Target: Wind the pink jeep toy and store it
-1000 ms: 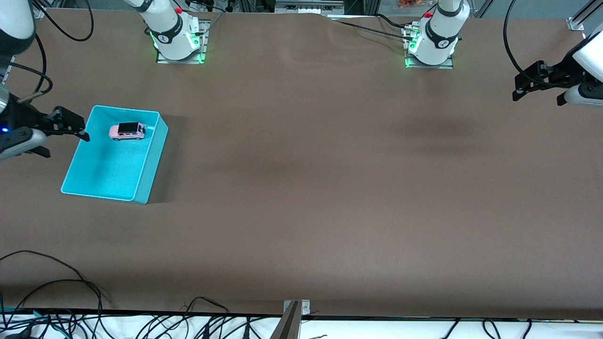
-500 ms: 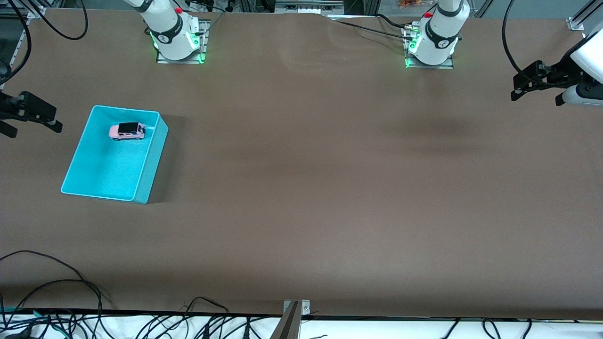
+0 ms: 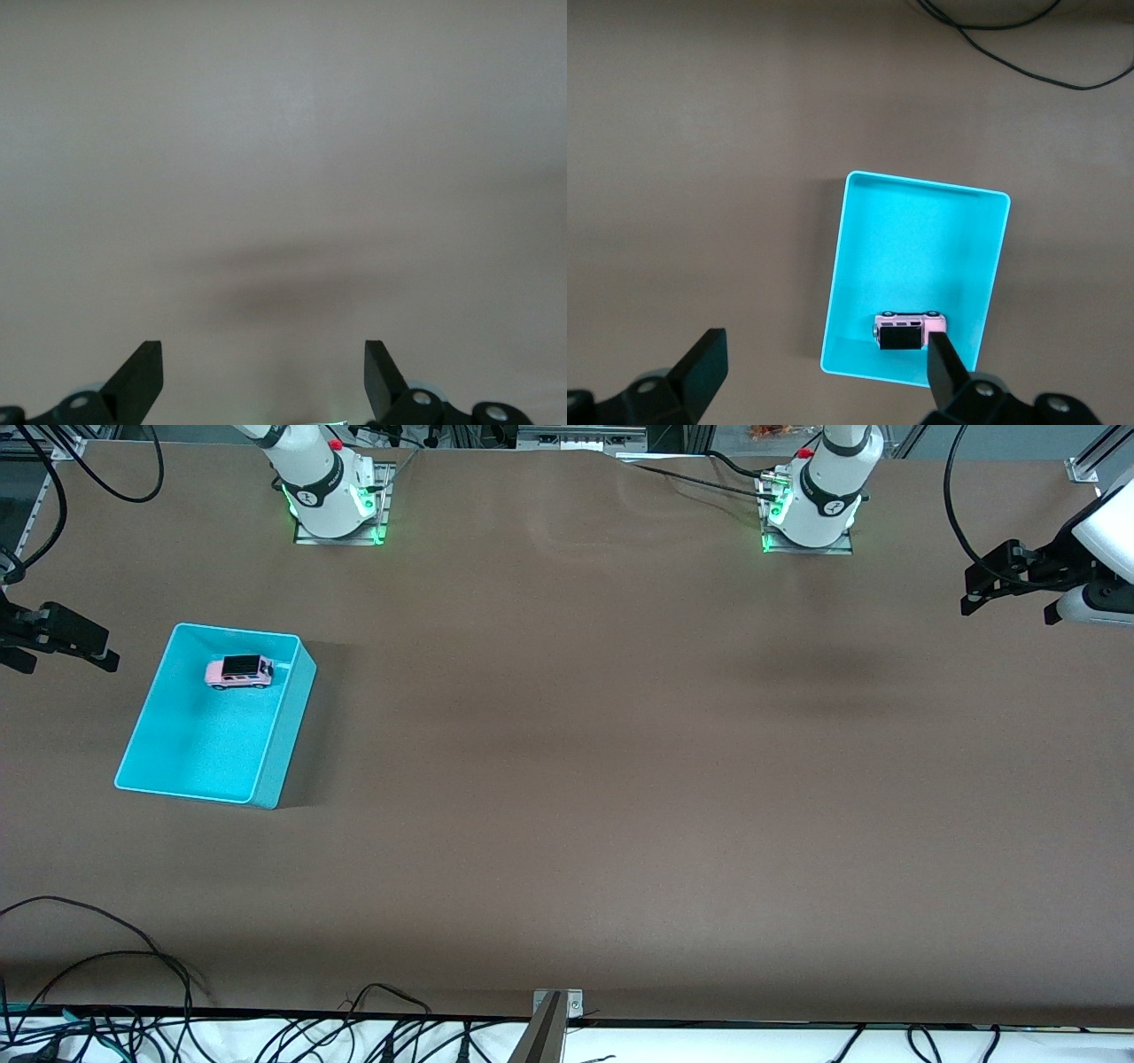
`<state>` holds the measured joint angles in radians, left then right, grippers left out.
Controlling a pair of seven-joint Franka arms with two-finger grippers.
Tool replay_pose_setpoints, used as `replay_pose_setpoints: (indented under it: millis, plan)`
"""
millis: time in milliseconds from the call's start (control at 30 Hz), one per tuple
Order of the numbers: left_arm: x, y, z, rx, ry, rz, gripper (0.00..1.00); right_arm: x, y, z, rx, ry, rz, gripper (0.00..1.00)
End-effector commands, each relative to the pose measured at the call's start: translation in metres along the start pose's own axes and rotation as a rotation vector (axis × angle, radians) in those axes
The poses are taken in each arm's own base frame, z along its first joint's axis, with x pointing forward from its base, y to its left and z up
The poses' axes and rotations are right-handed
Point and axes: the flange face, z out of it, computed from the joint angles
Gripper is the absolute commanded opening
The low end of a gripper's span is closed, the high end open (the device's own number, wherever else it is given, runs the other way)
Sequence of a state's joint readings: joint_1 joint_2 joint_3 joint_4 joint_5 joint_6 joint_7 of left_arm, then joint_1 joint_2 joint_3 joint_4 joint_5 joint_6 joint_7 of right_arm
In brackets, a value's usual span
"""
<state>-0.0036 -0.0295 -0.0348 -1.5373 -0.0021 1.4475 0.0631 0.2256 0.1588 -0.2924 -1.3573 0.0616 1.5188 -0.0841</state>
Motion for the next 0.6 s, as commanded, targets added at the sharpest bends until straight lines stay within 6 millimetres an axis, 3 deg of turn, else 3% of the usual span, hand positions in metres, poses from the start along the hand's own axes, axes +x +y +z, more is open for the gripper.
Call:
replay_pose_setpoints:
  millis: [0,567]
  plan:
    - [0.003,0.0026,-0.0052,-0.026,-0.006,-0.003,1.0,-0.0034,0.005,0.0035,-0.012,-0.036,0.024,1.0]
    - [0.0025,0.0045,-0.0066,-0.027,-0.002,0.007,1.0,-0.0035,0.0052,0.0085,-0.01,-0.046,0.025,1.0]
